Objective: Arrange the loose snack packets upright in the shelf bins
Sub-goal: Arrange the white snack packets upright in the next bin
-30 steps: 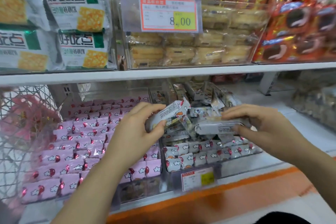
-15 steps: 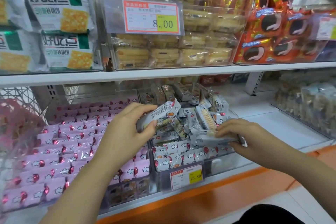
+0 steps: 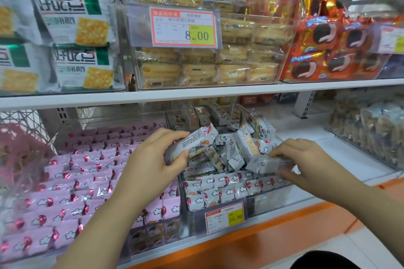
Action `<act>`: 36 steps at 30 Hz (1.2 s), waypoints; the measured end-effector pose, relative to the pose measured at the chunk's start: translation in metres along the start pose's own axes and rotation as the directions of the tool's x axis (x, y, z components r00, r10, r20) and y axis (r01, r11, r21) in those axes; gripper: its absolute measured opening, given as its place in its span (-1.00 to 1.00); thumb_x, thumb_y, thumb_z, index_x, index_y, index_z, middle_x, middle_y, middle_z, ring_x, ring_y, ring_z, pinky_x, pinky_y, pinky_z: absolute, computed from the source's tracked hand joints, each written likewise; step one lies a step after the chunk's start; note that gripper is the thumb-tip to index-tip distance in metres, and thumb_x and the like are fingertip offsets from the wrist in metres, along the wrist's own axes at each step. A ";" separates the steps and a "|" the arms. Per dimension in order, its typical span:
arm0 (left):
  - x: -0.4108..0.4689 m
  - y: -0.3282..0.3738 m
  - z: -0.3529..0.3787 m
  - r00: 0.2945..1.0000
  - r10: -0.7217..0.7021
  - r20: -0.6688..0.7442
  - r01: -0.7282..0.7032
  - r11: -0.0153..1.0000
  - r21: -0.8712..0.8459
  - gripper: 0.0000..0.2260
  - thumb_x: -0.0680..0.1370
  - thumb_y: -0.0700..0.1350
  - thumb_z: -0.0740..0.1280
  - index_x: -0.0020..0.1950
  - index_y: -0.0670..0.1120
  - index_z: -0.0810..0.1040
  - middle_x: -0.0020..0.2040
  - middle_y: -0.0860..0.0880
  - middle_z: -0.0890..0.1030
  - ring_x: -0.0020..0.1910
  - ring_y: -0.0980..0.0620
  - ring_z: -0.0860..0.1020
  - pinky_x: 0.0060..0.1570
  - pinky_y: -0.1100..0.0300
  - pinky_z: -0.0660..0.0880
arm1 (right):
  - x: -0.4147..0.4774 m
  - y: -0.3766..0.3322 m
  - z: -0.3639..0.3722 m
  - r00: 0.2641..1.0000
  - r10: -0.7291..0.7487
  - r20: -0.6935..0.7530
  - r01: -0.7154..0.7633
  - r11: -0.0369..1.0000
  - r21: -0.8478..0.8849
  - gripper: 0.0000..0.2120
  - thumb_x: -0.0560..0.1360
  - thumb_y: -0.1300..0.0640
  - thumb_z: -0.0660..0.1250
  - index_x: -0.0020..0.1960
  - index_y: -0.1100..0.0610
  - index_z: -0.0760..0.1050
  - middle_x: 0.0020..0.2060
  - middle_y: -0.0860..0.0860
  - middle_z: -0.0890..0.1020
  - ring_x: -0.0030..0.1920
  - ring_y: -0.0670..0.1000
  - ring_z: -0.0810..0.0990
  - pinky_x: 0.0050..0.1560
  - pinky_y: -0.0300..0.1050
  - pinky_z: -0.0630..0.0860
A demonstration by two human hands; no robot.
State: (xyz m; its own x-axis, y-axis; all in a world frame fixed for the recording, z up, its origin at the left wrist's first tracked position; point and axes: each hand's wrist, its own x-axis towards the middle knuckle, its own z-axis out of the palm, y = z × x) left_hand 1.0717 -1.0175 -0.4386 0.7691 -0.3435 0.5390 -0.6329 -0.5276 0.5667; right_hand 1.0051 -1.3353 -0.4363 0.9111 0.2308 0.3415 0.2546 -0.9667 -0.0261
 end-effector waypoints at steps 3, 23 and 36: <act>0.000 0.000 0.000 1.000 -0.006 -0.004 0.006 1.000 -0.004 -0.72 0.51 -0.06 0.35 0.22 0.12 0.54 0.03 0.36 0.48 0.03 0.36 0.46 -0.09 0.56 0.35 | 0.001 -0.002 0.001 0.999 0.034 -0.010 -0.035 0.999 -0.027 -0.64 0.25 0.06 0.59 0.00 -0.05 0.57 -0.16 -0.26 0.46 -0.20 -0.13 0.43 -0.02 -0.16 0.32; 0.001 -0.010 -0.011 0.990 -0.123 -0.076 0.112 0.985 -0.130 -0.75 0.52 -0.07 0.35 0.15 0.21 0.52 0.02 0.31 0.52 0.02 0.33 0.48 -0.09 0.50 0.38 | 0.080 -0.090 -0.019 0.883 -0.167 0.438 -0.066 0.881 0.469 -0.47 0.35 -0.21 0.43 0.28 -0.18 0.41 0.12 -0.35 0.47 0.15 -0.33 0.45 0.23 -0.32 0.41; 0.003 -0.026 -0.022 0.982 -0.173 -0.071 0.161 0.975 -0.153 -0.68 0.49 -0.11 0.37 0.10 0.30 0.48 0.03 0.30 0.49 -0.01 0.27 0.49 -0.21 0.42 0.42 | 0.154 -0.117 0.037 0.348 -0.185 0.919 0.029 0.982 0.187 -0.07 0.40 -0.23 0.39 0.55 0.05 -0.05 0.52 -0.07 0.10 0.50 -0.02 0.09 0.42 -0.23 0.04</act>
State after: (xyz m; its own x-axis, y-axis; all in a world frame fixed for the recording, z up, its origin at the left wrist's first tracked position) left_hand 1.0884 -0.9877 -0.4383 0.8586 -0.1914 0.4756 -0.5073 -0.4507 0.7345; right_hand 1.1275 -1.1821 -0.4155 0.5676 0.3608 -0.7400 0.3370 -0.9219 -0.1910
